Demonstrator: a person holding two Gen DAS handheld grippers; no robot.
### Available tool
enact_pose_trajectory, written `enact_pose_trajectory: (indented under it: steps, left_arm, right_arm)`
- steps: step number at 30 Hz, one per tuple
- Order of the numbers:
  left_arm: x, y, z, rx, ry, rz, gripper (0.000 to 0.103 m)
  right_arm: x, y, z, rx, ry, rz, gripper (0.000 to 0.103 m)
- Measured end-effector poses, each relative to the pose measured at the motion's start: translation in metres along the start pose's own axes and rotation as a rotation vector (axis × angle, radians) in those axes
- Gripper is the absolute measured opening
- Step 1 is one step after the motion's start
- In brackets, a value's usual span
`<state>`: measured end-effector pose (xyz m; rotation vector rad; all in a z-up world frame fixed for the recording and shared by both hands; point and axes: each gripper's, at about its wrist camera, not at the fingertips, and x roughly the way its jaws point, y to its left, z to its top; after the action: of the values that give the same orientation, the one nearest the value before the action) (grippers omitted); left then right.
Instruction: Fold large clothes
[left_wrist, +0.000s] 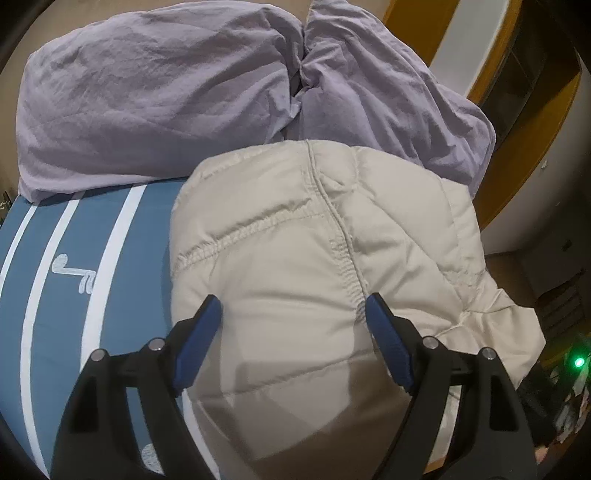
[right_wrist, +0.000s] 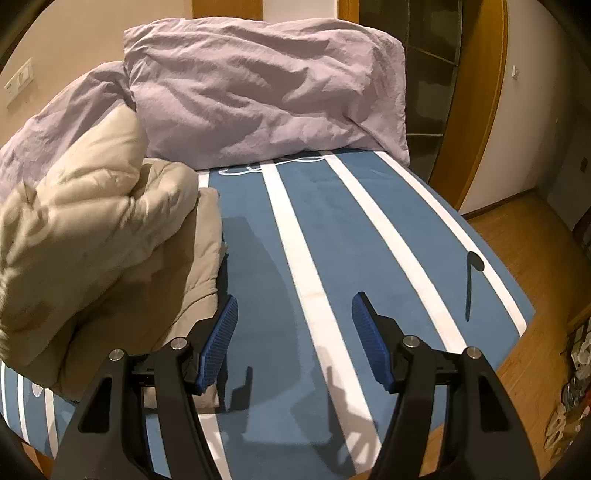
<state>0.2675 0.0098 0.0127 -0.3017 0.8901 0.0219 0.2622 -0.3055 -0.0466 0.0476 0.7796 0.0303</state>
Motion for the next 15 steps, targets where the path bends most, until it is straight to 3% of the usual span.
enact_pose_trajectory:
  steps: [8,15]
  left_arm:
    - [0.014,-0.023,-0.014,0.062,0.001,0.002,0.08]
    - [0.025,-0.036,-0.02,0.093,-0.001,0.01,0.08]
  right_arm:
    - [-0.01,-0.013,0.019,0.044,-0.031,0.015,0.066]
    - [-0.025,0.011,0.036,0.014,-0.059,0.129,0.066]
